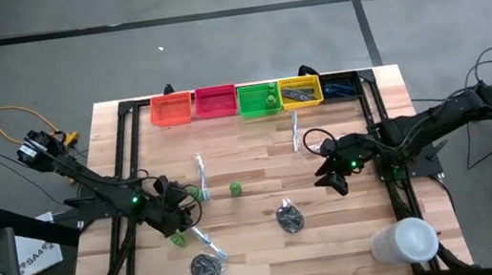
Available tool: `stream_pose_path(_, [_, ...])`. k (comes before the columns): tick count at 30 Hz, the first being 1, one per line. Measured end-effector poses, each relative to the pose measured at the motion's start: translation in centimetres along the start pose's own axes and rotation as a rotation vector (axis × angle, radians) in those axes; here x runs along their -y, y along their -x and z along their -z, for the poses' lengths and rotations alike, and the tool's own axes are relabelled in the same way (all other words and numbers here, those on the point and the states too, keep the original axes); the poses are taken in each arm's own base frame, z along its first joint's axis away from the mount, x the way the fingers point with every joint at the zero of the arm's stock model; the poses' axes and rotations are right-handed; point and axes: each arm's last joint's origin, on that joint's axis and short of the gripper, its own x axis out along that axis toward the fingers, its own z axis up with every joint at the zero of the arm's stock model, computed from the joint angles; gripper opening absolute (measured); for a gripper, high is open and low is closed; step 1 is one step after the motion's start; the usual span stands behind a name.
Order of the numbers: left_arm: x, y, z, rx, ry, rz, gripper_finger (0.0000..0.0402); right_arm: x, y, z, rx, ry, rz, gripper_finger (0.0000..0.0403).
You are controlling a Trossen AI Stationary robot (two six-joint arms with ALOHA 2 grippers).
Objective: Pick & Place Travel size toiletries
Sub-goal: Put the green shampoo into the green bin
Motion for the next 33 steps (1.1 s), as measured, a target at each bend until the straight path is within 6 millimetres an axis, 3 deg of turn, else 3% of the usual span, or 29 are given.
stream_pose_path(9, [-0.6,-0.9,1.2,0.017,-0.002,0.025,0.0281,0.2,0.0,-0.2,0.005,-0.020,0.006,0.0192])
stream_pose_path(22, [-0.6,-0.9,0.9,0.041,0.004,0.016,0.0281,0.3,0.0,-0.2,0.007,-0.037,0.007,0.0192])
stream_pose_path(28, [-1.6,-2.0,1.4,0.049,0.010,0.005,0.0281,0.2,0.0,-0.2,-0.007,-0.051,-0.008,0.0192])
stream_pose_path(33, [-1.3,-2.2,1.0,0.044,-0.090,0.086,0.0281,0.2,0.0,-0.2,-0.009,-0.066,-0.011,0.0192])
